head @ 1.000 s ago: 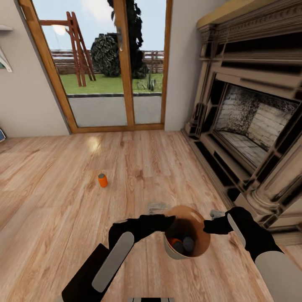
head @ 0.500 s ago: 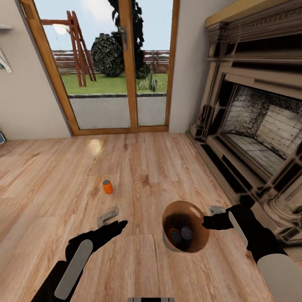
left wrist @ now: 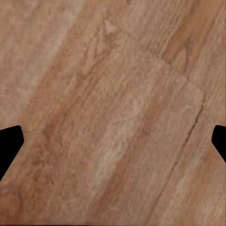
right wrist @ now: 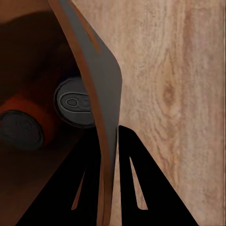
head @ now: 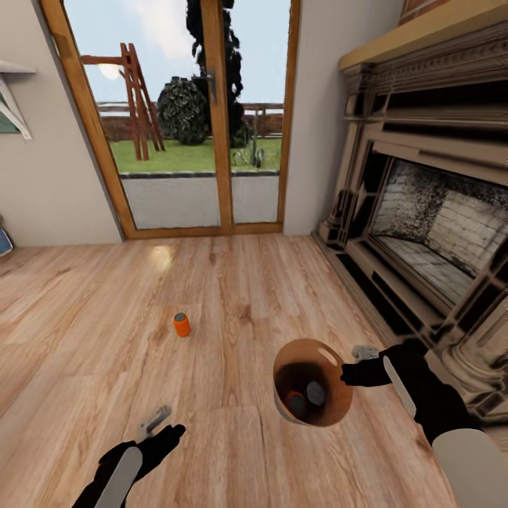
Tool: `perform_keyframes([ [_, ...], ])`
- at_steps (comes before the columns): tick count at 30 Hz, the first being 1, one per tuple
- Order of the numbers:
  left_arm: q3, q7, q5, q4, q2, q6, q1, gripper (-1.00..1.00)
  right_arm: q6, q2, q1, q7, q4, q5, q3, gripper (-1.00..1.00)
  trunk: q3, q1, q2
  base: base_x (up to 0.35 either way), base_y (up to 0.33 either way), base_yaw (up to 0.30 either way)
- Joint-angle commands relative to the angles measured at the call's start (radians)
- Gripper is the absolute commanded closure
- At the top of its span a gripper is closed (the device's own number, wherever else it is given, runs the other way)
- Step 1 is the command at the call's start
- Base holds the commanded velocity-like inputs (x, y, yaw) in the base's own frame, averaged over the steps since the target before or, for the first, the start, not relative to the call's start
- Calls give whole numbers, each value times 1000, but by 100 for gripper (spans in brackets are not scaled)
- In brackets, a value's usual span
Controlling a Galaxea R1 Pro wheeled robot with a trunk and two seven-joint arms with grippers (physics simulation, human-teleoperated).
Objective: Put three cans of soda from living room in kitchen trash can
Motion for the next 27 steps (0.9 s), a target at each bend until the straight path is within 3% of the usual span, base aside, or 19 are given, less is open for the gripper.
perform_keyframes([
  [1, 5, -1, 1, 22, 0, -3, -3, -100, 7, 0, -1, 8, 0, -39, 1, 100, 4, 0, 0, 0, 0, 0],
  [2, 7, -1, 2, 35, -1, -5, -4, -100, 7, 1, -1, 8, 0, -40, 1, 100, 8, -1, 0, 0, 0, 0],
  [3, 12, -3, 47, 89, 5, -20, -9, -100, 7, 1, -1, 7, 0, -39, 2, 100, 12, -1, 1, 0, 0, 0],
  [7, 13, -18, 116, 123, 14, -37, -13, -100, 7, 1, -3, 7, 0, -37, 3, 100, 27, -3, 2, 0, 0, 21],
  [12, 13, -73, 124, 125, 15, -29, -13, -100, 7, 1, -3, 7, 1, -35, 3, 100, 47, -5, 3, 0, 0, 221],
  [24, 15, -76, 125, 125, 16, -36, -13, -100, 7, 1, -3, 7, 1, -36, 4, 100, 93, -11, 6, 0, 0, 275],
  [27, 13, -75, 124, 121, 13, -39, -13, -100, 7, 1, -3, 7, 1, -35, 4, 100, 93, -11, 6, 0, 0, 268],
])
